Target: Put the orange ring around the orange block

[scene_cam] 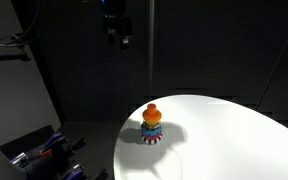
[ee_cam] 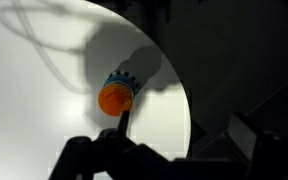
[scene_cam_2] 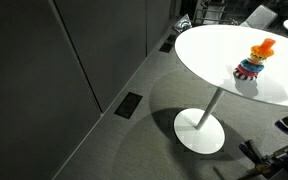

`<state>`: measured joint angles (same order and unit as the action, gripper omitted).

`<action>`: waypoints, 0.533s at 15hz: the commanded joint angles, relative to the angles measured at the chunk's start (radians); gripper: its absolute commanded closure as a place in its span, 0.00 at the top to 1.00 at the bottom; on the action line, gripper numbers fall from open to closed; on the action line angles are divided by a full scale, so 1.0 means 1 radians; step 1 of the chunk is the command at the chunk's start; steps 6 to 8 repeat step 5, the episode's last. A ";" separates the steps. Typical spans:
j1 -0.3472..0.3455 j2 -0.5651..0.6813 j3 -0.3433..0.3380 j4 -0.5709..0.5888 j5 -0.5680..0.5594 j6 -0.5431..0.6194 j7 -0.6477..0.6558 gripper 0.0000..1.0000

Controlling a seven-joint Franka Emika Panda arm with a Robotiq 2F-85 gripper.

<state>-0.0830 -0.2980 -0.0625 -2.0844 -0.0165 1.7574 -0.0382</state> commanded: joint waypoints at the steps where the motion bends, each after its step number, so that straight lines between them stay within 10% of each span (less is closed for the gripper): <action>1: 0.011 -0.051 0.005 0.009 0.002 -0.015 0.024 1.00; 8: 0.012 -0.048 0.000 0.002 -0.002 -0.002 0.004 1.00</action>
